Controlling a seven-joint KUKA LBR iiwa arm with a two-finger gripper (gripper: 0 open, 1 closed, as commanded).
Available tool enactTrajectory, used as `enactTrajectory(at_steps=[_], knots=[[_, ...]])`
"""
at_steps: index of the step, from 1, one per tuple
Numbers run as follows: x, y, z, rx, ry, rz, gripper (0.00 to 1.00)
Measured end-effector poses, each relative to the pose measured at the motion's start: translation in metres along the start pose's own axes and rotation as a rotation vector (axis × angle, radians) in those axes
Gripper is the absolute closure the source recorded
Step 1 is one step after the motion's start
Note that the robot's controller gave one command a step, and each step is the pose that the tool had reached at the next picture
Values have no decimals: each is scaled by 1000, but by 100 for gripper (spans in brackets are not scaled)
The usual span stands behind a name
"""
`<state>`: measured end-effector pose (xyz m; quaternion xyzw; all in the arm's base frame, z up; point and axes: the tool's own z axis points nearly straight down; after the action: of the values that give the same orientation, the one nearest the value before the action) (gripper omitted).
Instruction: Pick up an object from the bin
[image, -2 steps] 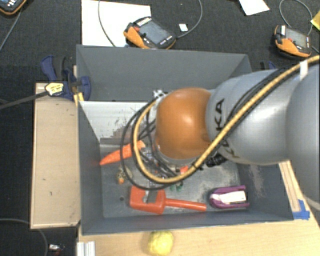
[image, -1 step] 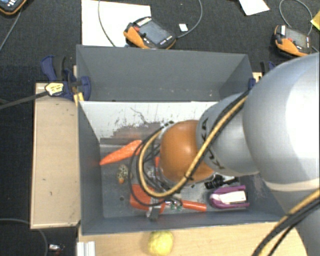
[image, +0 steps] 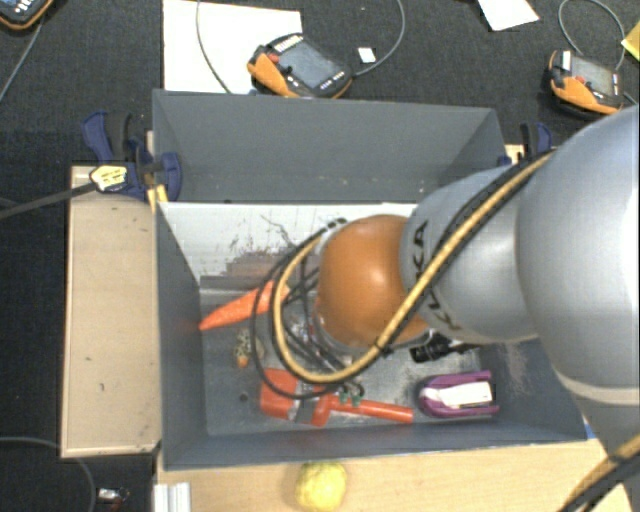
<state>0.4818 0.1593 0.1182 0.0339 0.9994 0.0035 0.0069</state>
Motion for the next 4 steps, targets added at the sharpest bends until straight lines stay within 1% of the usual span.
enactTrajectory(at_steps=[1,2,3,4], knots=[[2,-21,18,7,15,-24,0],[-5,-24,48,0,3,80,0],[-1,-21,47,4,9,95,100],[-1,-21,47,4,9,97,100]])
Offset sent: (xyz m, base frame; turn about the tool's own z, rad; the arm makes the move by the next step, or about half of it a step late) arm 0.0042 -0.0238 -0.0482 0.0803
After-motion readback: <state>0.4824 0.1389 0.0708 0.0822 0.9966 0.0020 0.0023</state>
